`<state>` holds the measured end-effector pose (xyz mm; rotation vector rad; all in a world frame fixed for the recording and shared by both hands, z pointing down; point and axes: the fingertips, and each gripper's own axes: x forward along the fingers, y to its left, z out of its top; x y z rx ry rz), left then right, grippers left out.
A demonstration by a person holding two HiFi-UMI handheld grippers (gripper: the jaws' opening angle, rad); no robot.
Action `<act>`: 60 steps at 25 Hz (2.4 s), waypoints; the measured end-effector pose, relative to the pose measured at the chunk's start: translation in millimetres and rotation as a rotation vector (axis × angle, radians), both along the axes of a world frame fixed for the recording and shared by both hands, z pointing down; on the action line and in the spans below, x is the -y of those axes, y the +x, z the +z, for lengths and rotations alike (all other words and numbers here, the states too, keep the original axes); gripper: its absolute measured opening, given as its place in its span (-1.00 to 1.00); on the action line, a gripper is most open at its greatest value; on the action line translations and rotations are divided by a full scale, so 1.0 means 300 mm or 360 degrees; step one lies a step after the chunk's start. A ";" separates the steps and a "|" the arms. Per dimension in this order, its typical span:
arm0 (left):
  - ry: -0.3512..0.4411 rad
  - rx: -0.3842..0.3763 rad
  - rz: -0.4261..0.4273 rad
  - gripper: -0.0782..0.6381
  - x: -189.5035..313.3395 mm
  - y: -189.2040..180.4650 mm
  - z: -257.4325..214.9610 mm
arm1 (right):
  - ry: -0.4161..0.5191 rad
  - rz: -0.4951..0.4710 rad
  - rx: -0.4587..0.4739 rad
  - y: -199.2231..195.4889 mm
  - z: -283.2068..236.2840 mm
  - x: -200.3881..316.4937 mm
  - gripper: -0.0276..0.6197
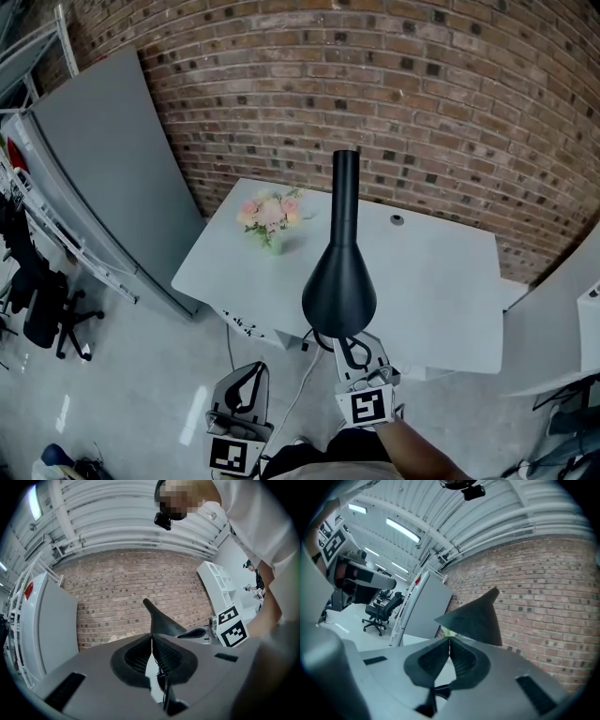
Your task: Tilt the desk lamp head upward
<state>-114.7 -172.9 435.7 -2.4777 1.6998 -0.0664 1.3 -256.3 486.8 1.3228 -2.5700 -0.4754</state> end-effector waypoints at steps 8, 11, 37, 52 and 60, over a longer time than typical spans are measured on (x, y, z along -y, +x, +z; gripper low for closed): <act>-0.0025 0.0040 -0.0026 -0.74 -0.003 -0.033 0.018 | 0.0041 -0.0006 0.0074 -0.026 -0.008 0.022 -0.86; -0.0026 0.0046 -0.0029 -0.74 -0.003 -0.036 0.019 | 0.0056 -0.0010 0.0078 -0.029 -0.022 0.021 -0.86; 0.0044 -0.0042 0.0009 -0.74 -0.047 0.003 -0.068 | 0.0223 -0.0145 0.0126 -0.043 -0.437 -0.143 -0.86; 0.0101 -0.0105 0.0058 -0.74 -0.044 0.043 -0.113 | 0.0250 -0.0118 -0.0009 -0.056 -0.581 -0.138 -0.86; 0.0117 -0.0110 0.0069 -0.74 -0.037 0.062 -0.132 | 0.0241 -0.0131 -0.0040 -0.064 -0.616 -0.129 -0.86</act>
